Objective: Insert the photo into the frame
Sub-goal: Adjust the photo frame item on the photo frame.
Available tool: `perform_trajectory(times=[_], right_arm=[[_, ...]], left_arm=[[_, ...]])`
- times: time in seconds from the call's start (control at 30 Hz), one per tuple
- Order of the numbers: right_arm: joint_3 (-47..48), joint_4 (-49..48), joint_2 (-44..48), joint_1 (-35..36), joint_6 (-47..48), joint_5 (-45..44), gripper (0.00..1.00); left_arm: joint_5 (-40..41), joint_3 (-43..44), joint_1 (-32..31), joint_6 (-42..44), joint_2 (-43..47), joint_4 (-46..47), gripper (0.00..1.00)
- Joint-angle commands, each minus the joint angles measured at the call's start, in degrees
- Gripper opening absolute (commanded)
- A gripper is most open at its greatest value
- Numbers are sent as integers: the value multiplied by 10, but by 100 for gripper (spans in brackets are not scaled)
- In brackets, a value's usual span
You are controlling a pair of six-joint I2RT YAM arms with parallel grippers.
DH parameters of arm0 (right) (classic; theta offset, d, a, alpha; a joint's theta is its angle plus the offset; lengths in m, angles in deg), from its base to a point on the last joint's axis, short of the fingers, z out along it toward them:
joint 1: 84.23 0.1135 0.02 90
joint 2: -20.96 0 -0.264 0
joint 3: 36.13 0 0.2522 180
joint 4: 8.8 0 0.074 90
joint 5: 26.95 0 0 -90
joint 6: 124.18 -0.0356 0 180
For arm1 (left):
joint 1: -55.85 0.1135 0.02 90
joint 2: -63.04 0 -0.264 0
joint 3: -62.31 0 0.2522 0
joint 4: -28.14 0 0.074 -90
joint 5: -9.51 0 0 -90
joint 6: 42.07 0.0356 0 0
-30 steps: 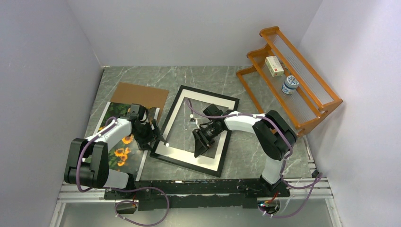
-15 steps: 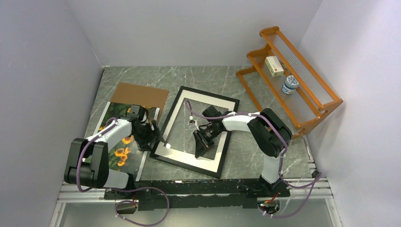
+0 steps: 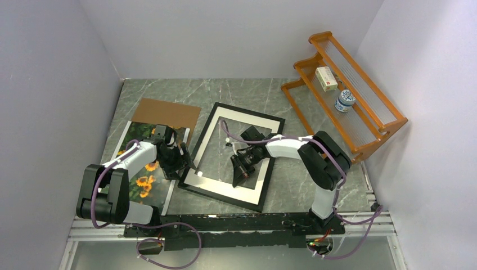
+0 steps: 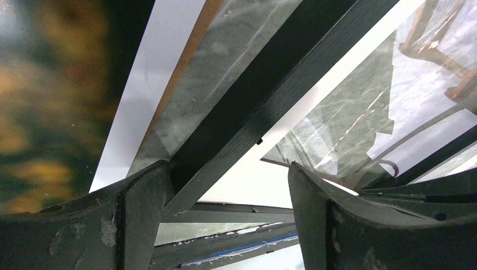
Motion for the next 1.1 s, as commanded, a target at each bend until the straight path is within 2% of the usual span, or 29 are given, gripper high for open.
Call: perform_trajectory(times=[0.0,0.43,0.7,0.73,0.97,1.07], right_arm=[[-16,-76,50,1,-16,-53,0],[-57,-142,101,1,-38,-88,0],[-73,-138,81,1,-28,-82,0],[-76,-139,82,1,-28,-79,2],[-92,-131,122,1,-32,-86,41],[-97,-134,142,1,-39,-97,50]], left_arm=[[-4,7,-1,-4,12,-2,81],[-1,10,-1,-6,13,-4,81],[-4,11,-2,-6,12,-4,82],[-4,10,-2,-6,12,-4,82],[12,19,-2,-6,18,-12,82],[20,22,-2,-8,21,-13,83]])
